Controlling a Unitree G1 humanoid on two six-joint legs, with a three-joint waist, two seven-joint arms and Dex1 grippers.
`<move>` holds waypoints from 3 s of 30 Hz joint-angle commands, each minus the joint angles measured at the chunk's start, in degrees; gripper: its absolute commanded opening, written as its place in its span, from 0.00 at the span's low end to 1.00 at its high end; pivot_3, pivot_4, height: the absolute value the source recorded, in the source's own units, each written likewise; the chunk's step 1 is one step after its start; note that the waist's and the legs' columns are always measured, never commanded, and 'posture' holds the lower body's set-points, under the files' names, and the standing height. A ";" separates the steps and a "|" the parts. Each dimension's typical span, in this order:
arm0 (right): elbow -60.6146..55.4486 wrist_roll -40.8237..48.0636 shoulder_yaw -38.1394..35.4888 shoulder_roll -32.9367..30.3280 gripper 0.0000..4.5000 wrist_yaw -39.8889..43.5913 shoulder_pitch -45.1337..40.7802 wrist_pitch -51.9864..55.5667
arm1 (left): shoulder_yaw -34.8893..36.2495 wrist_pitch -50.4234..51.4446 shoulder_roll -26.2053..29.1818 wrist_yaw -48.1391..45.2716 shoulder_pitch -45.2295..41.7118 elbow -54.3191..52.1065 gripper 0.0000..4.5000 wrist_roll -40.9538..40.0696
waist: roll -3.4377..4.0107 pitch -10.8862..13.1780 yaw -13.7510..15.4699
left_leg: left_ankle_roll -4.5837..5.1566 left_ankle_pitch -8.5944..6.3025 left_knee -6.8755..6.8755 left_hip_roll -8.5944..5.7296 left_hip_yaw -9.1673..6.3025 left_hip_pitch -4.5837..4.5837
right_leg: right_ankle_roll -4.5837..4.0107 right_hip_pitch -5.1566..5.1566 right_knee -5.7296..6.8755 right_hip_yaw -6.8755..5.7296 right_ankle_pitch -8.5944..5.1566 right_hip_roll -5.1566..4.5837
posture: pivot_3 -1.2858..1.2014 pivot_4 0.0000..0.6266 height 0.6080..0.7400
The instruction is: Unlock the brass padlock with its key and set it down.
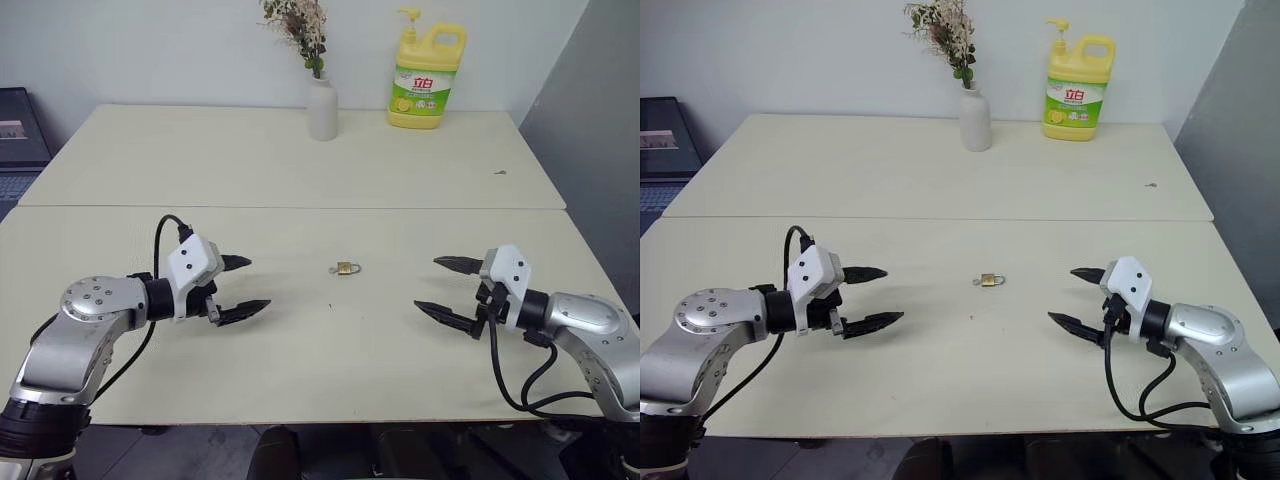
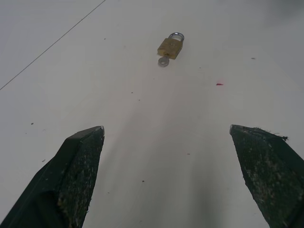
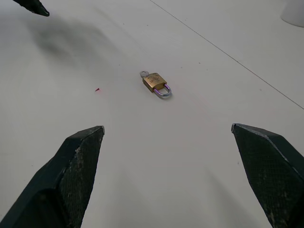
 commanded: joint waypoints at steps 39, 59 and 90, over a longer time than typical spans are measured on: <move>1.76 -4.77 7.79 0.52 1.00 2.41 -10.26 2.42 | 3.00 -6.25 -0.05 -3.26 2.98 -4.47 0.99 -2.27 | 0.00 0.00 -0.03 | 0.00 0.00 0.05 0.00 -0.01 0.02 | 0.01 0.02 0.03 -0.01 0.02 0.00 | 0.52 0.24 1.00; 48.27 -20.92 27.74 20.74 1.00 10.00 -43.62 -4.24 | 0.24 -7.27 0.08 -4.17 2.16 -5.85 0.99 -0.70 | 0.02 0.00 -0.09 | 0.01 0.00 0.07 0.03 0.01 -0.02 | -0.31 -0.08 0.10 -0.02 0.19 0.03 | 0.52 0.24 1.00; 66.57 -29.27 26.74 25.30 0.21 13.33 -49.72 -11.22 | -0.47 -9.54 -0.06 -5.44 2.01 -3.71 1.00 1.04 | 0.03 0.00 -0.06 | 0.01 0.01 0.12 0.01 -0.01 0.04 | -0.33 -0.08 0.34 -0.02 0.19 0.02 | 0.52 0.24 1.00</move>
